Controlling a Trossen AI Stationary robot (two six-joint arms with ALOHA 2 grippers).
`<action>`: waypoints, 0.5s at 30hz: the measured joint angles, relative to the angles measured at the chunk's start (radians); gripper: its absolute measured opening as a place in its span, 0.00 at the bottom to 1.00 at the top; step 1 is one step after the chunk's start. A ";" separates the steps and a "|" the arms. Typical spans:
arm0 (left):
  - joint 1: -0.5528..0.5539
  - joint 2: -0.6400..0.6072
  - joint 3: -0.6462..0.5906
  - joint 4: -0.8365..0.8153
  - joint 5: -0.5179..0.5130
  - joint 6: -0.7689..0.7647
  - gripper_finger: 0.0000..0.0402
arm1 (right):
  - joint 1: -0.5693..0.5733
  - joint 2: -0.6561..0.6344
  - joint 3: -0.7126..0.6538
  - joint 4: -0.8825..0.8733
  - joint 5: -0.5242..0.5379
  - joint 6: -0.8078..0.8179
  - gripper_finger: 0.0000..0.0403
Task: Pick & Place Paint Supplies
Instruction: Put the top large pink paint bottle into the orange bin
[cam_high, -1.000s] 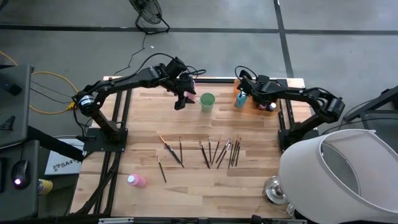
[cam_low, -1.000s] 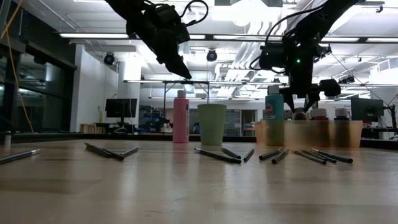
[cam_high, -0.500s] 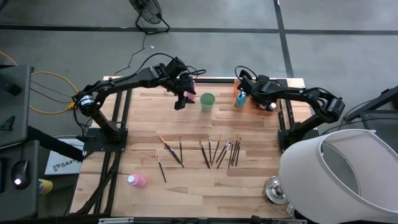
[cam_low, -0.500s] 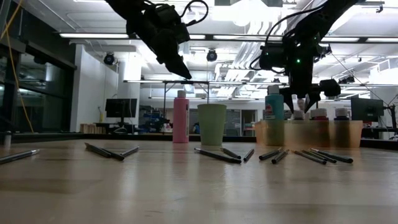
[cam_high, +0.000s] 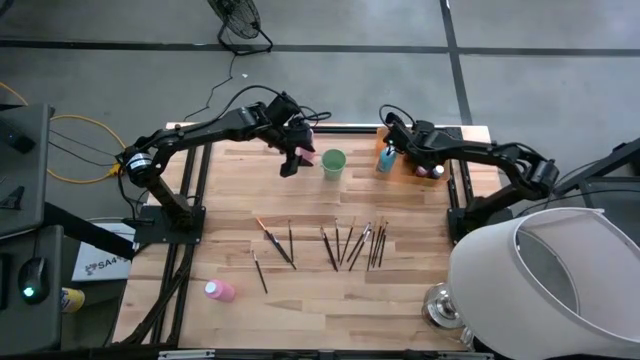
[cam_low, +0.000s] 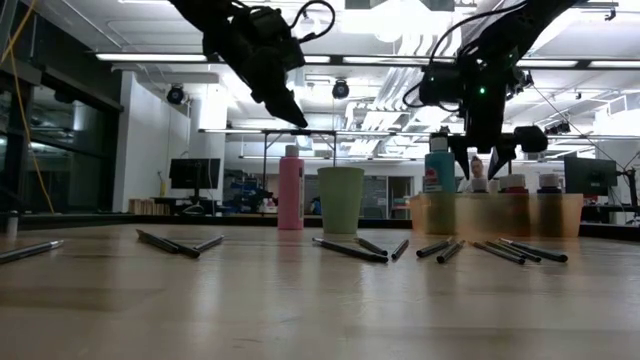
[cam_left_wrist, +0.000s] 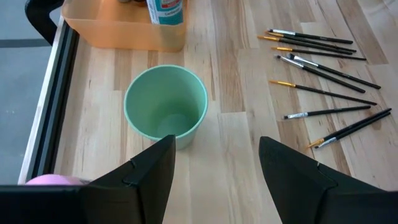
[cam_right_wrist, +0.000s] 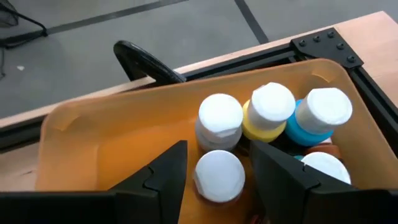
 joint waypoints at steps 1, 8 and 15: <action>0.000 0.000 0.000 -0.004 0.000 0.000 0.56 | 0.000 -0.009 0.000 0.000 0.000 0.000 0.42; 0.000 0.000 0.000 -0.020 0.000 0.000 0.56 | 0.002 -0.065 0.000 0.026 0.006 -0.045 0.42; 0.000 0.000 0.000 -0.022 0.000 0.000 0.56 | 0.012 -0.113 0.000 0.058 0.008 -0.060 0.42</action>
